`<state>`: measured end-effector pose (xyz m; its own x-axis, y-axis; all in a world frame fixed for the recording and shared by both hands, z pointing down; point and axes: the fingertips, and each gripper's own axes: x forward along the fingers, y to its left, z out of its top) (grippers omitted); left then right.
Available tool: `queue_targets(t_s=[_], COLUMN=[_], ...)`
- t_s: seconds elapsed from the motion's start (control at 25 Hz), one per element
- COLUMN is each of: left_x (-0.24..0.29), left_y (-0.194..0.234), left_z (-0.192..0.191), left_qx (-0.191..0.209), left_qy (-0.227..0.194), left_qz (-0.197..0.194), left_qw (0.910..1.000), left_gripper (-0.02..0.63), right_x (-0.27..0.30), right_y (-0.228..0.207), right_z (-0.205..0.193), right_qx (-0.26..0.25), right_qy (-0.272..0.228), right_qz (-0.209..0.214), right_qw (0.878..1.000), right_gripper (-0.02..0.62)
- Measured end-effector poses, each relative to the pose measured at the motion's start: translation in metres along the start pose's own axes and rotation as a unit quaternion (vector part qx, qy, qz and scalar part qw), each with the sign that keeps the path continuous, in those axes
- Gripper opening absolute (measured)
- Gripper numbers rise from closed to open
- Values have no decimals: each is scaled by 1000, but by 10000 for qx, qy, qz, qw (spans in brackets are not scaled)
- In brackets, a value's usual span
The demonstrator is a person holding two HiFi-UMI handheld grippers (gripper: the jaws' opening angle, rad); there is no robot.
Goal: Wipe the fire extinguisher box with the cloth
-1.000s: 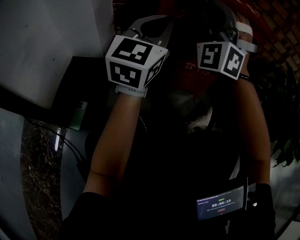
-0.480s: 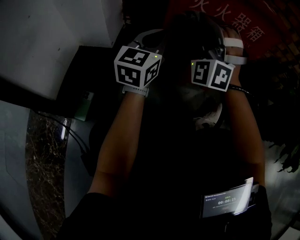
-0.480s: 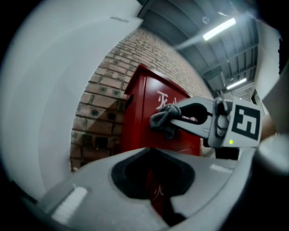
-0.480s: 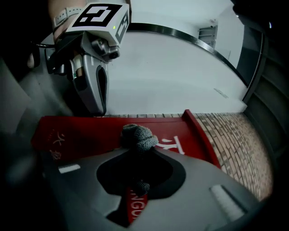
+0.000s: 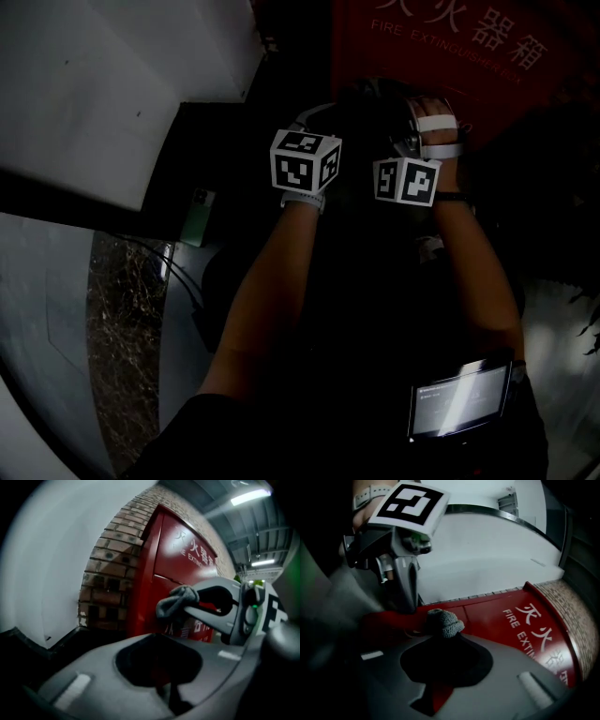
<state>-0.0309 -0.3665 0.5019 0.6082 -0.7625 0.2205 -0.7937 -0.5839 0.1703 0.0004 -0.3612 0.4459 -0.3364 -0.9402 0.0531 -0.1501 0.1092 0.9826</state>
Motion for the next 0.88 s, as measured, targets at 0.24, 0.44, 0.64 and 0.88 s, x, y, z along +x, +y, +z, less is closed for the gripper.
queue_targets(t_s=[0.24,0.44,0.64,0.88], left_x=[4,9,16,30], left_y=[5,5,0,1], left_z=[-25,-53,-84,-116], left_qx=[-189,-219,-315,-469], left_qy=[342,847,1464,1925], left_qz=[100,140,37,-123], left_qw=[9992,9961,9887,9801], left_gripper=[3,3,3,3], right_x=[3,6,9,7], right_y=[89,137,175,226], right_z=[-12,-17,-20,-28], right_qx=[-459,-658,-865,-1037], right_qy=[-86,14,-6,133], right_qz=[676,1170,1503,2137], right_qw=[9966,9909,9848,9713], right_gripper=[41,41,41,43])
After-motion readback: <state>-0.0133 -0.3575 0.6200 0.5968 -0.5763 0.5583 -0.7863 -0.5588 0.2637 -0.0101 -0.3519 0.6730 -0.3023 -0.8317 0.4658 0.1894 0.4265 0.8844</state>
